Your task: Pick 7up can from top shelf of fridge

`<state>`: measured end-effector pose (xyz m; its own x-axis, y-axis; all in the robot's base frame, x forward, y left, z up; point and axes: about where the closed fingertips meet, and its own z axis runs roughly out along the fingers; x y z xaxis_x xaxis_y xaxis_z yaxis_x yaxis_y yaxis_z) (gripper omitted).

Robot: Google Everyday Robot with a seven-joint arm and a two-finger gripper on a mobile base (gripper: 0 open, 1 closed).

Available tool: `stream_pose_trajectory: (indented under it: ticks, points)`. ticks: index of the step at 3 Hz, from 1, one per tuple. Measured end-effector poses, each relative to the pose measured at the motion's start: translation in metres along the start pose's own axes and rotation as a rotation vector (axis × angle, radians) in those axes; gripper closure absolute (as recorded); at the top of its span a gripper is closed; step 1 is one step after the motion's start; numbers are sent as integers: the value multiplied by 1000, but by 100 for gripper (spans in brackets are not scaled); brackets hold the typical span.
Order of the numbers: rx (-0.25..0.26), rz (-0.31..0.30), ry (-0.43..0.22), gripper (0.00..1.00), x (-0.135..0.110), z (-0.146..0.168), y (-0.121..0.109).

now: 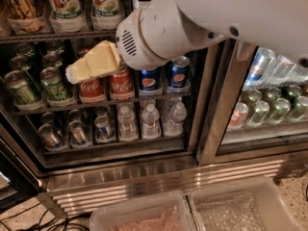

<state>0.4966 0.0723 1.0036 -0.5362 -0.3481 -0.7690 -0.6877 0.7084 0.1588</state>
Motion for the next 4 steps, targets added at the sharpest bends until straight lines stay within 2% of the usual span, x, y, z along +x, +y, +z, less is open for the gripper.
stream_pose_trajectory:
  ticks: [1,2,3,4]
  points:
    - [2,-20,-36,0,-5,-2,5]
    - [57,-44,-107,0,-16,8,8]
    - [155,-40,-203,0,-43,21,-16]
    - [162,-43,-206,0,-44,19,-16]
